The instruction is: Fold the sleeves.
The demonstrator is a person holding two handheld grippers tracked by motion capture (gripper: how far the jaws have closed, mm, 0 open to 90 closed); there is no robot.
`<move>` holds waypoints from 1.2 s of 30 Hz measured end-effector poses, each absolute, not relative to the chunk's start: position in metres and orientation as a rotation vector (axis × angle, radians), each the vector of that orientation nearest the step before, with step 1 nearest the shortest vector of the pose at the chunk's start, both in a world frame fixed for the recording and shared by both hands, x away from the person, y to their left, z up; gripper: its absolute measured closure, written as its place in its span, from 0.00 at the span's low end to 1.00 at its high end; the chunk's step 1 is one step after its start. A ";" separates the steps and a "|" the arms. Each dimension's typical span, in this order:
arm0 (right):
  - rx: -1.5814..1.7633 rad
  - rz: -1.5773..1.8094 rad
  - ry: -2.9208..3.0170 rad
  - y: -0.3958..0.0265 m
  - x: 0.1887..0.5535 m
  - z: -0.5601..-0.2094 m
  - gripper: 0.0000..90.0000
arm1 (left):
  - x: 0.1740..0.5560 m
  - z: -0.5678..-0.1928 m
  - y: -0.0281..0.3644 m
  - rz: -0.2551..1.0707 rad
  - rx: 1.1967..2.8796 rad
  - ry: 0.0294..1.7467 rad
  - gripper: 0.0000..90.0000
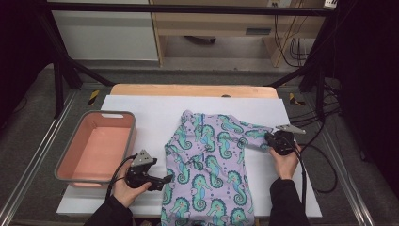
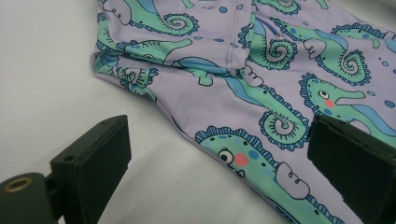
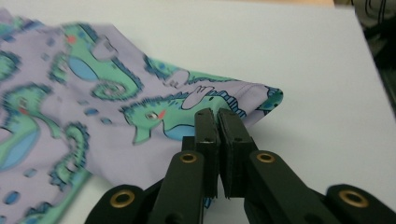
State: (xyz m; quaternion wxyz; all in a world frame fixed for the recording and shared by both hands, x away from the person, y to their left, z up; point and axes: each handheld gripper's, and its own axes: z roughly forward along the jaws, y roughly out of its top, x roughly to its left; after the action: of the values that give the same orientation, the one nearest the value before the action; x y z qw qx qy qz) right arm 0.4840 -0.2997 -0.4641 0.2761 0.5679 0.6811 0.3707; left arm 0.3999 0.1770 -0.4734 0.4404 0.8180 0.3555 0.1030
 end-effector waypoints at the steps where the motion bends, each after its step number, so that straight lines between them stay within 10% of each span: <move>1: 1.506 1.009 1.827 -0.298 0.484 -0.459 0.97 | 0.400 -0.473 0.177 0.256 2.031 0.883 0.06; 20: 1.084 1.208 1.908 -0.224 0.487 -0.380 0.97 | 0.398 -0.473 0.175 0.261 2.041 0.870 0.06; 36: 0.867 1.020 2.298 -0.162 0.493 -0.435 0.97 | 0.398 -0.475 0.174 0.263 2.048 0.870 0.06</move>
State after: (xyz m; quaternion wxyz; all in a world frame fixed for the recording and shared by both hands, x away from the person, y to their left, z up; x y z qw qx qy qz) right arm 0.4926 -0.1618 -0.4348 0.2386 0.3165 0.8392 0.3724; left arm 0.3980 0.1743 -0.4746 0.4353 0.8229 0.3496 0.1055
